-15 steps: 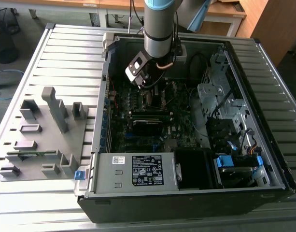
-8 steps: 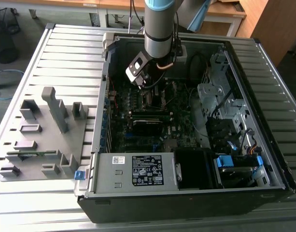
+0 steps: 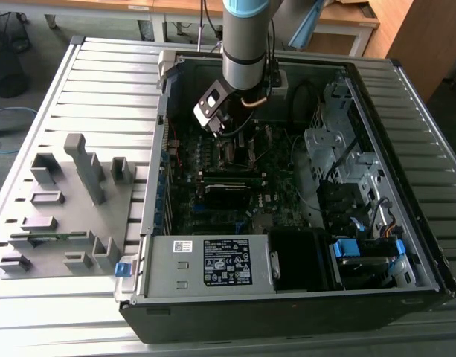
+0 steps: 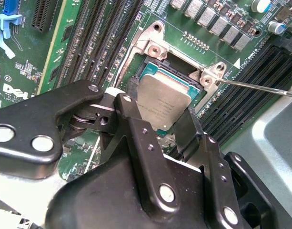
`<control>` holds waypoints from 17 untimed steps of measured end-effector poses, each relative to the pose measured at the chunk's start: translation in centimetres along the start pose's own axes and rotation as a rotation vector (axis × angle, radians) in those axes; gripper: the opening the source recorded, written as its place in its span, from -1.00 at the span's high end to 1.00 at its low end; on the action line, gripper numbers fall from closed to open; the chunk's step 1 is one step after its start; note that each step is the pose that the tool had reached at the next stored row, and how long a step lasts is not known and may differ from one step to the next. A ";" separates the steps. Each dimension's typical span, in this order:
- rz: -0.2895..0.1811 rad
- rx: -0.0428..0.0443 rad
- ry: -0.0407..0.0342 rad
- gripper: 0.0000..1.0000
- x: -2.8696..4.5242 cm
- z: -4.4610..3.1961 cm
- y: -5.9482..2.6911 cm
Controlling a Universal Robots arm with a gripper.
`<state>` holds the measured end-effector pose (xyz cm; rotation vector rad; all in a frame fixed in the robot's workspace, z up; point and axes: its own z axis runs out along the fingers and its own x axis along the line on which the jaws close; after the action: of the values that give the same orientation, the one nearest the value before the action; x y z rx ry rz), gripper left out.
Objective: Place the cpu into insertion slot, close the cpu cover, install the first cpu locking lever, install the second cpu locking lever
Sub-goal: 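Place the cpu into insertion slot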
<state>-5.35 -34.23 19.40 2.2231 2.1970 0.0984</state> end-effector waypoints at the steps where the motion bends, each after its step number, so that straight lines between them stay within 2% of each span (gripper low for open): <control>1: 0.000 0.0000 0.0000 -0.07 0.00 0.00 0.00; 9: 0.000 0.0000 0.0001 -0.10 0.00 0.01 0.00; 10: 0.000 0.0000 0.0001 -0.22 0.00 0.01 0.00; 17: 0.000 0.0000 0.0000 -0.22 0.00 0.02 0.00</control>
<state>-5.35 -34.24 19.39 2.2232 2.1970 0.0983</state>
